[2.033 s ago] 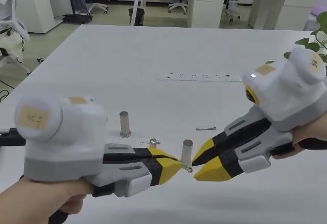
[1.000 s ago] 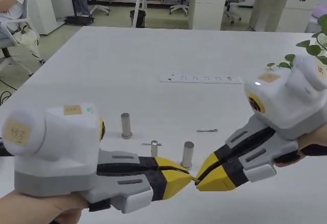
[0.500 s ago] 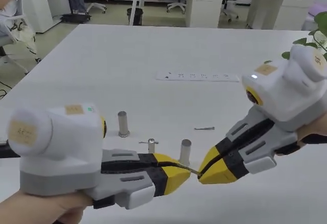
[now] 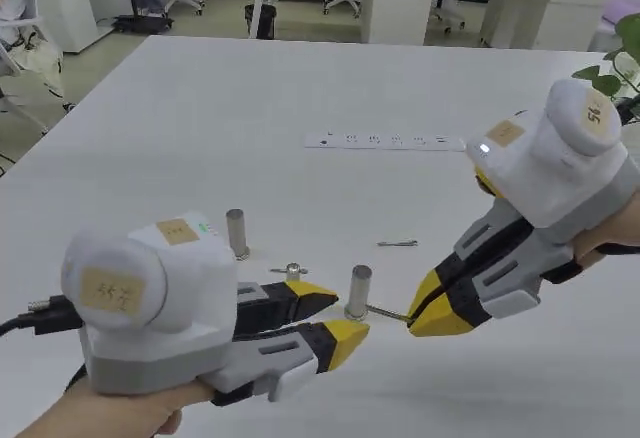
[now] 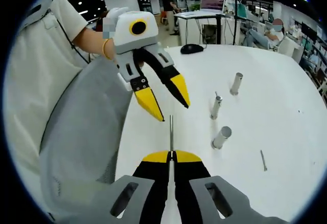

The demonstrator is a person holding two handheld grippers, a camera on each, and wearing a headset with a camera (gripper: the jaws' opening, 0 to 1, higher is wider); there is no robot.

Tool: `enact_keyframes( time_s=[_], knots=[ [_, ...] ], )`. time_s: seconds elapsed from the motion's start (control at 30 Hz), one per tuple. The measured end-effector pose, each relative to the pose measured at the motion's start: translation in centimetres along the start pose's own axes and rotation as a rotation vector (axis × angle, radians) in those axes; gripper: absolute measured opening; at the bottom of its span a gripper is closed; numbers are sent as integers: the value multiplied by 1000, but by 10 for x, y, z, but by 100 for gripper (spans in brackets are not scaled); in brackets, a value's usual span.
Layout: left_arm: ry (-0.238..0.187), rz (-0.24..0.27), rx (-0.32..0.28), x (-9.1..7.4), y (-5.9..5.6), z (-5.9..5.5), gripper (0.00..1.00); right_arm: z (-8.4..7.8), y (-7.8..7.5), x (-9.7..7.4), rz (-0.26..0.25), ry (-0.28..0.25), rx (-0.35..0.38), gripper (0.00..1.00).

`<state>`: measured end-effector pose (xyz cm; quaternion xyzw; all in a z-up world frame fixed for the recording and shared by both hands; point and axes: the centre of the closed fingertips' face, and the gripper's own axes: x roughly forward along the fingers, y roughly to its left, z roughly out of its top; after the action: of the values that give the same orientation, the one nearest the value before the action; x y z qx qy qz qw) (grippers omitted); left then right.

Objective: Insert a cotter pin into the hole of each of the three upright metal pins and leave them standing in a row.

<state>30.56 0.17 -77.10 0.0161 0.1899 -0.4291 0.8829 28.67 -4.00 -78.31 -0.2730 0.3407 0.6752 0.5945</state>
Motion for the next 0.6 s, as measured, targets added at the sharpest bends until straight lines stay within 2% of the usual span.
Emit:
enact_keyframes(
  time_s=[0.2, 0.43, 0.6],
  knots=[
    [31, 50, 23, 15, 9, -11, 26, -8, -14, 0, -35, 65, -13, 3],
    [60, 141, -23, 29, 27, -23, 25, -21, -33, -1, -77, 142, -44, 3],
    [59, 168, -67, 36, 33, -27, 25, -26, -43, 0, -90, 166, -23, 3]
  ],
)
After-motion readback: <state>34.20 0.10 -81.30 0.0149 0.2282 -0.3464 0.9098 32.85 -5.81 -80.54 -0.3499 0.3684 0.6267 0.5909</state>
